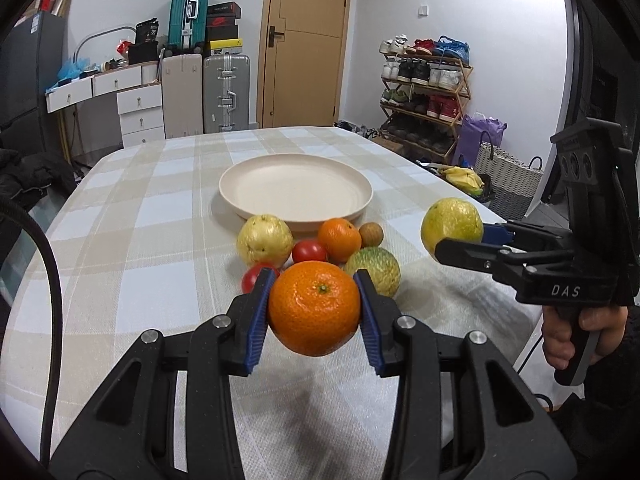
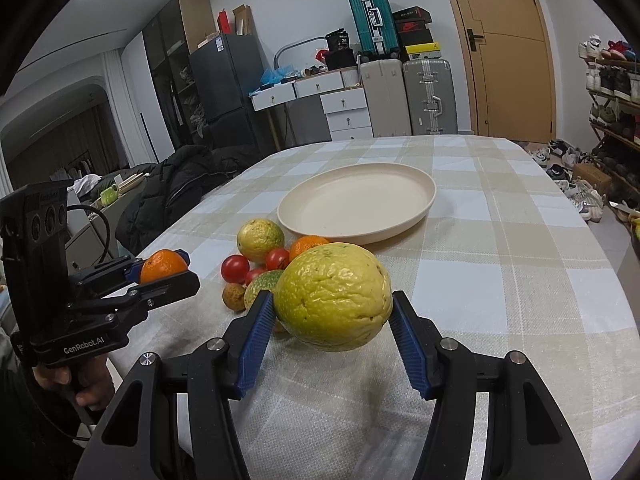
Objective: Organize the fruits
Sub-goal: 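Carry both fruits over the cream plate and open both tools to drop them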
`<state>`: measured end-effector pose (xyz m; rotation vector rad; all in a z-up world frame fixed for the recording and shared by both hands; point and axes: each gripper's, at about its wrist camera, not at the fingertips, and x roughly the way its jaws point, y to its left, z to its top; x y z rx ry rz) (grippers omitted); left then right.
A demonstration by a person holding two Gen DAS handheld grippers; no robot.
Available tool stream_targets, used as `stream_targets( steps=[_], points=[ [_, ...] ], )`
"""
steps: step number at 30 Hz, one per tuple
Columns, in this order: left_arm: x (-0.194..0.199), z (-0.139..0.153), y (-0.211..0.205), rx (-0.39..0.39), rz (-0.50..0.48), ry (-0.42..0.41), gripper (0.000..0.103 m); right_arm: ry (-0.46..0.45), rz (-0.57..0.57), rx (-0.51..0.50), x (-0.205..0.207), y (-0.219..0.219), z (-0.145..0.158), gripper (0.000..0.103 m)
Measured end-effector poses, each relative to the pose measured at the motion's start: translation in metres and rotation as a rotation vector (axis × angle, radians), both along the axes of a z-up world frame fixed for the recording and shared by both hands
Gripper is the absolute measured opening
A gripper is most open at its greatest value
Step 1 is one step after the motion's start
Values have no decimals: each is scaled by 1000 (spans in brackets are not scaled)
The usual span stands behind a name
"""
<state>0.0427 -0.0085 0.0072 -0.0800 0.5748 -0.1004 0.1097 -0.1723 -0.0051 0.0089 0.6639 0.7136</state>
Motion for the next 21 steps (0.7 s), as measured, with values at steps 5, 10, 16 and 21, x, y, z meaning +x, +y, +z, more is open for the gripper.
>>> stream_targets(
  steps=[5, 10, 16, 21],
  points=[
    [13, 6, -3, -5, -3, -5, 37, -8, -9, 5, 5, -1, 6, 59],
    [28, 9, -2, -16, 8, -2, 37, -1, -25, 19, 15, -3, 11, 59],
    [40, 12, 5, -19, 21, -10, 37, -3, -36, 23, 28, -1, 18, 59],
    [51, 18, 13, -29, 43, -23, 37, -6, -42, 34, 38, 2, 25, 59]
  ],
)
